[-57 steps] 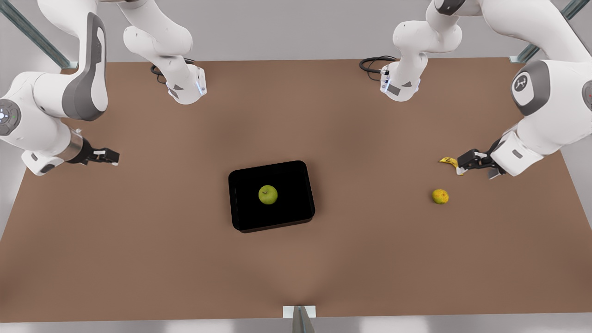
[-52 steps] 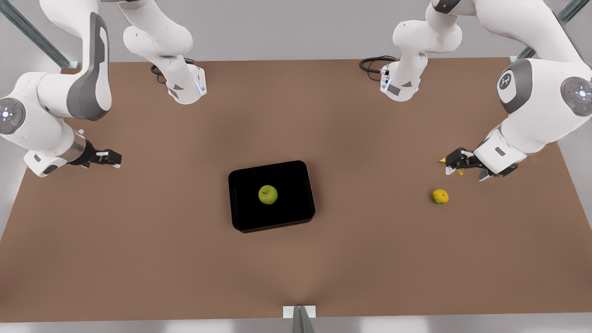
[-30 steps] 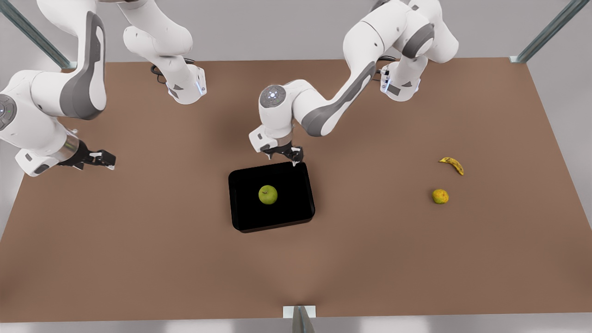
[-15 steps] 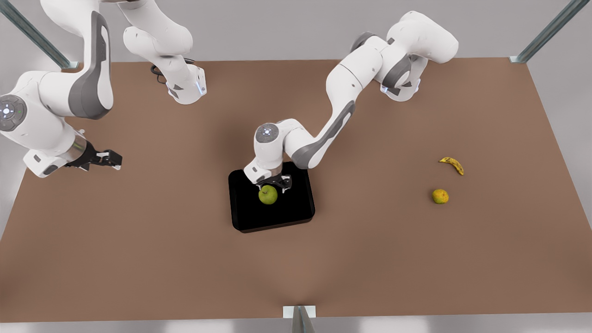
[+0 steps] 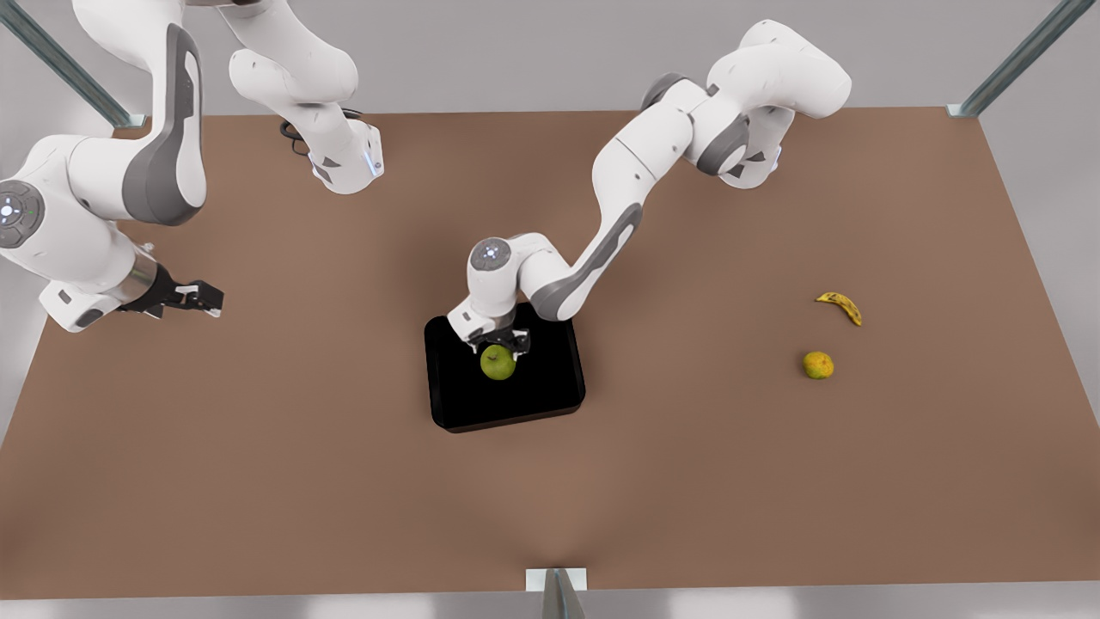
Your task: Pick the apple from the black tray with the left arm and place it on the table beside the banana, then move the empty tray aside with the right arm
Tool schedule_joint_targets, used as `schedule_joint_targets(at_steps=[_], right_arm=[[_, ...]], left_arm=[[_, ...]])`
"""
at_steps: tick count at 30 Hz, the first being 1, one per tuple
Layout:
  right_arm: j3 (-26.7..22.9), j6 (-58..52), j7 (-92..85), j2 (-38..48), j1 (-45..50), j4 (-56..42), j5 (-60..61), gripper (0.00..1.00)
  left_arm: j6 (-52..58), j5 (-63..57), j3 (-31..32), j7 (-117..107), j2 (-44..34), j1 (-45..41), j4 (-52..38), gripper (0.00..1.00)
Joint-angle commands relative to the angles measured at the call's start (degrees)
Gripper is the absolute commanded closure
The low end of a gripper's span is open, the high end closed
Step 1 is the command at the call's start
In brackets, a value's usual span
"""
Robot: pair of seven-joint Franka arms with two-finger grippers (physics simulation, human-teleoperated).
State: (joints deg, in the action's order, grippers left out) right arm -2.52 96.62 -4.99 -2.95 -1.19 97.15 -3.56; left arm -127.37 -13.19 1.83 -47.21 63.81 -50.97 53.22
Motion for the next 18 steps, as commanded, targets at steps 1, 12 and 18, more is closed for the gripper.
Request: schedule_joint_targets(at_steps=[1, 12, 18], right_arm=[[-0.03, -0.02, -0.02, 0.05, 0.4, -0.03, 0.04, 0.0], [0.06, -0.02, -0.02, 0.05, 0.4, -0.03, -0.05, 0.0], [0.06, -0.02, -0.02, -0.04, 0.4, -0.03, -0.05, 0.0]], left_arm=[[-0.95, -1.05, -0.33, -0.61, 0.0, 0.0, -0.04, 0.0], [-2.53, -1.14, -0.95, -0.34, 1.85, -0.62, -0.04, 0.0], [-3.67, -1.14, -1.39, -0.43, 2.46, -0.71, -0.04, 0.0]])
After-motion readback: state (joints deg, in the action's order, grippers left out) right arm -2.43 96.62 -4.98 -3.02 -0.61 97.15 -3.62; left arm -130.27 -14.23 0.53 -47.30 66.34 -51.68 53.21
